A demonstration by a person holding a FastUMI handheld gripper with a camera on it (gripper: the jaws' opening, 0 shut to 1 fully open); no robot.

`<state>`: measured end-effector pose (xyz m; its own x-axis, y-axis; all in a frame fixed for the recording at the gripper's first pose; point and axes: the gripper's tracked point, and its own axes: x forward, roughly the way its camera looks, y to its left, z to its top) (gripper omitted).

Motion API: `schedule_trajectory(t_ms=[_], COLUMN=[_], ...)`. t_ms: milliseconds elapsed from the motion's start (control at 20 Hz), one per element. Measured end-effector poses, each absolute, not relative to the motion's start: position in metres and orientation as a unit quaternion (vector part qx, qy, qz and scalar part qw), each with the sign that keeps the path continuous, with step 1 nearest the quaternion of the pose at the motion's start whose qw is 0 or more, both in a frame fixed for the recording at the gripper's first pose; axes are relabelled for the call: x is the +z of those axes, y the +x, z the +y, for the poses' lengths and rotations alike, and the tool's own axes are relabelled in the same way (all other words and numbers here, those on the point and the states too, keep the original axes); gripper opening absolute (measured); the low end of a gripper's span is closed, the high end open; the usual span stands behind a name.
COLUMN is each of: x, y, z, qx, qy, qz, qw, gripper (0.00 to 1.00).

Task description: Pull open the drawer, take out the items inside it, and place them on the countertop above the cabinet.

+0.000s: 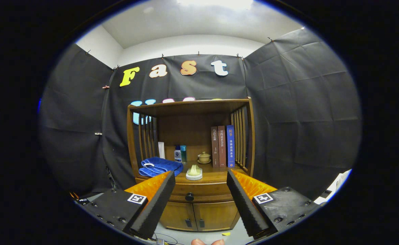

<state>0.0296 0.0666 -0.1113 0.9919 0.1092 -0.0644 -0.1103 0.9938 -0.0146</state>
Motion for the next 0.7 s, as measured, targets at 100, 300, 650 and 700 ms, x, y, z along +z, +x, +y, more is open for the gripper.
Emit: schedule_trajectory(t_ms=[100, 300, 650, 700], x=[-0.111, -0.113, -0.116, -0.116], y=[0.031, 0.027, 0.024, 0.025], z=[0.068, 0.073, 0.084, 0.082], qx=[0.057, 0.061, 0.067, 0.066], qy=[-0.013, -0.005, -0.012, -0.015], qz=[0.030, 0.031, 0.025, 0.026], qw=[0.998, 0.998, 0.997, 0.997], gripper=[0.98, 0.98, 0.99, 0.99])
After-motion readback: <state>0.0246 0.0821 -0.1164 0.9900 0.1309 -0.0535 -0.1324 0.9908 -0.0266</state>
